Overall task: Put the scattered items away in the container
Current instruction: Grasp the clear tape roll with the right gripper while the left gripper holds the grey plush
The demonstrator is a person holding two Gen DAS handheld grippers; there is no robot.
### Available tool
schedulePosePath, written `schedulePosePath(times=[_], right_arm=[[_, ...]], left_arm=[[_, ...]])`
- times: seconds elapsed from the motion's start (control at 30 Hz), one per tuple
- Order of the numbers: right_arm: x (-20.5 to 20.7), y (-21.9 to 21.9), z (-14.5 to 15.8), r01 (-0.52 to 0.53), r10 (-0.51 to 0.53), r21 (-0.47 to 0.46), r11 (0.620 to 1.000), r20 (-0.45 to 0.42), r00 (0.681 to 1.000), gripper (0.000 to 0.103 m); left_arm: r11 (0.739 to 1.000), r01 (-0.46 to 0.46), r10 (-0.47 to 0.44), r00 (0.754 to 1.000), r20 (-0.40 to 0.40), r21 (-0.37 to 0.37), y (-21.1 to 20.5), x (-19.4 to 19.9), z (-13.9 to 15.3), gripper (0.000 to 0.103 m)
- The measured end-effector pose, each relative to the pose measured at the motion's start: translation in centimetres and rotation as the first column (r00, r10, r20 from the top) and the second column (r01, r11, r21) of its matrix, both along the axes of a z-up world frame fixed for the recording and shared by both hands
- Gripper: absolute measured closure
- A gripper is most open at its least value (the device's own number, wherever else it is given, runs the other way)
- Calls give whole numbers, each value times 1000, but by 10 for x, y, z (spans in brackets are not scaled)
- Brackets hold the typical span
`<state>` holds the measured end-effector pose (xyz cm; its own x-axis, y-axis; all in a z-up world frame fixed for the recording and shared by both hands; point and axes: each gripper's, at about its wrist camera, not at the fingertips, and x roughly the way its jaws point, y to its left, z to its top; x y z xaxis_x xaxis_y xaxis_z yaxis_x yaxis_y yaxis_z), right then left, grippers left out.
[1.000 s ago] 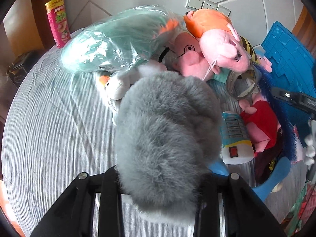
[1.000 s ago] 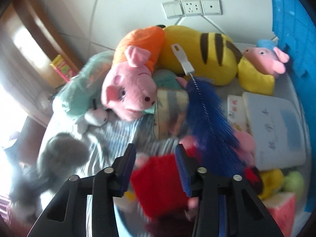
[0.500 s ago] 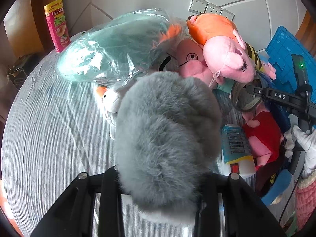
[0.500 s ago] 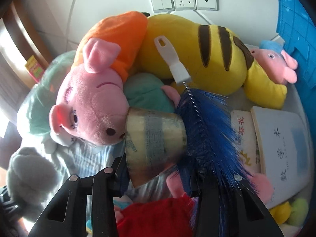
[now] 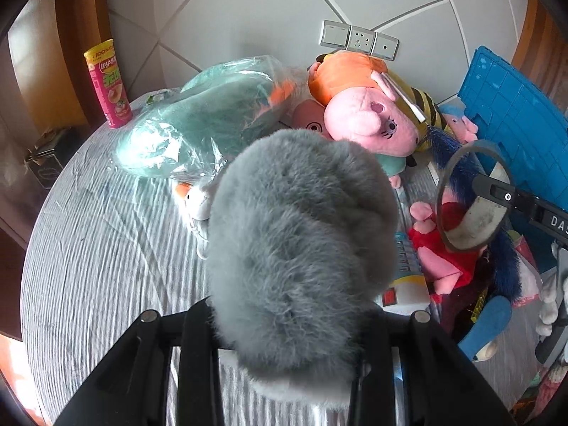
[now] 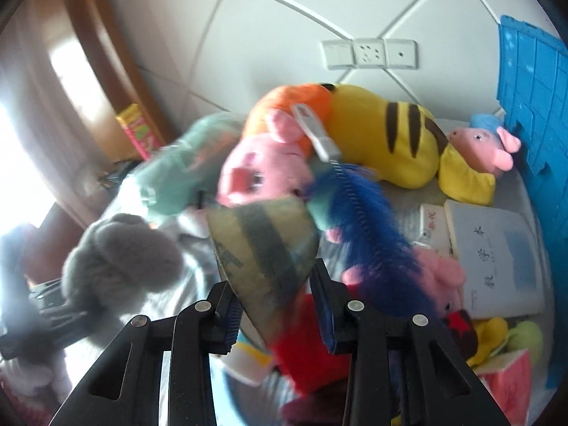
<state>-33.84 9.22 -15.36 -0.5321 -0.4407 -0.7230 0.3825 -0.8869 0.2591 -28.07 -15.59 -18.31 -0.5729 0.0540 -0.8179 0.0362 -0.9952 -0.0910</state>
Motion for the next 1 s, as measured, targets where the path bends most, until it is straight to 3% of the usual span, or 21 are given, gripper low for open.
schedulePosePath(times=[0.17,0.3,0.63,0.87,1.0], right_arm=[[21,-12,11,-49,50,42,998,-14,999,86],[33,-18,-4,-64,60,107,992,44,997,86],[22,-12,-83,-52,-2,225,973,235,972,85],[27,-20,-88,-72,7,290,954,219,976,79],[32,-22,-87,-80,19,296,952,204,979,81]], left_arm=[[1000,-5,5,1000,-18,-14,2,16,11,72],[1000,-6,5,1000,-15,-14,2,29,10,72],[1000,-17,17,999,40,1,-5,47,-14,72],[1000,-14,14,998,68,8,-1,50,-25,72],[1000,-8,8,997,76,8,2,51,-28,72]])
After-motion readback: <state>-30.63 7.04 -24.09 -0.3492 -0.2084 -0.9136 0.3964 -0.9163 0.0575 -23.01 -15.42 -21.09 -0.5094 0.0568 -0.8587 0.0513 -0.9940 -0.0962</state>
